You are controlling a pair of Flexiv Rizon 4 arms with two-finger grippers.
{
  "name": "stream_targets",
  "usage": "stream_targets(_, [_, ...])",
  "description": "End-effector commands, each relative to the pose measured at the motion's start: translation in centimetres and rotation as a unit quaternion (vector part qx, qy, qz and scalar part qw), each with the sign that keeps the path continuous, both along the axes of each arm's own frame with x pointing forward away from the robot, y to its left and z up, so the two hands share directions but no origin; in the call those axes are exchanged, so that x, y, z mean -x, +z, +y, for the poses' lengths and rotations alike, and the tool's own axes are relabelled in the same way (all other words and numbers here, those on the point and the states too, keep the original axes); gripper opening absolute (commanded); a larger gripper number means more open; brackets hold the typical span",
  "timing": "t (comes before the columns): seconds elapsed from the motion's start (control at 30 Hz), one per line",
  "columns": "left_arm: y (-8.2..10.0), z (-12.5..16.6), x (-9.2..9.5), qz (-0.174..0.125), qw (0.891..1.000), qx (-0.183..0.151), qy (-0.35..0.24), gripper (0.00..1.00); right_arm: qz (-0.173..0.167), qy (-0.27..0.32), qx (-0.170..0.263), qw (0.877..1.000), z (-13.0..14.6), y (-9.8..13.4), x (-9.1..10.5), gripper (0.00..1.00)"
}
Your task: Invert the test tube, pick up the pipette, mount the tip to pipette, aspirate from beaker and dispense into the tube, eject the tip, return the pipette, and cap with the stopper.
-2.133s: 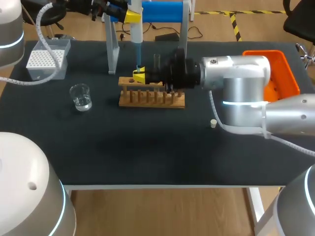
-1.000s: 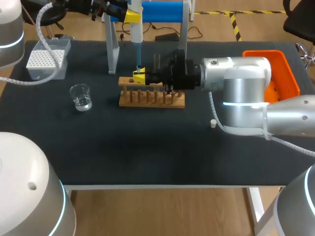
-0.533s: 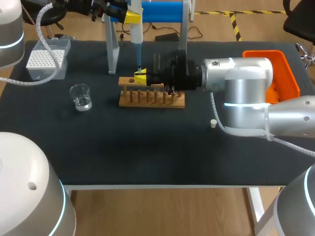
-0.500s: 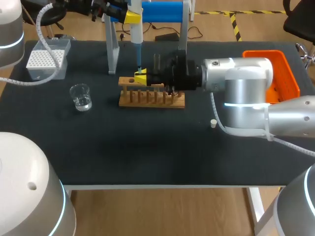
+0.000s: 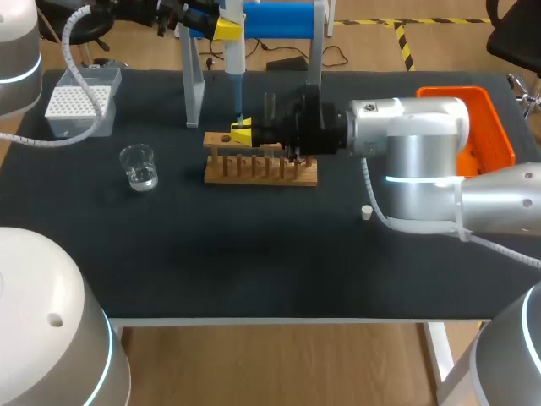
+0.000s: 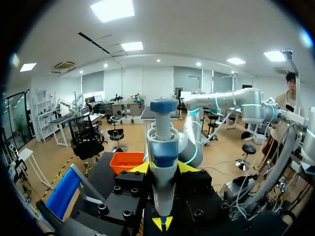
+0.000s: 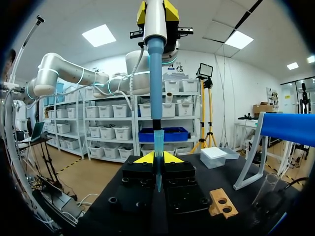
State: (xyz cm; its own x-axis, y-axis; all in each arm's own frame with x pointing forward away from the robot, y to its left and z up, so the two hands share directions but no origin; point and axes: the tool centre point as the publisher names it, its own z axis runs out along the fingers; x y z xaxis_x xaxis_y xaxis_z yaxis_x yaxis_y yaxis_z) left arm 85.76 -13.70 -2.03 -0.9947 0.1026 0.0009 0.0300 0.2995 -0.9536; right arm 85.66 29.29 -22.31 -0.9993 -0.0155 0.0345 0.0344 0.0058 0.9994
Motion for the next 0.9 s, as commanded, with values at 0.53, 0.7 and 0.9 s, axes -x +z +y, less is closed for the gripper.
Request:
stream_targets(0.53, [-0.1, 0.1, 0.1, 0.0, 1.0, 0.0, 0.0, 0.0, 0.003, 0.002, 0.0, 1.0, 0.3, 0.3, -0.1, 0.0])
stream_targets(0.7, [-0.1, 0.1, 0.1, 0.0, 1.0, 0.0, 0.0, 0.0, 0.002, 0.001, -0.003, 1.0, 0.4, 0.5, -0.1, 0.0])
stream_targets(0.9, [-0.1, 0.1, 0.1, 0.0, 1.0, 0.0, 0.0, 0.0, 0.006, -0.003, -0.017, 1.0, 0.4, 1.0, -0.1, 0.0])
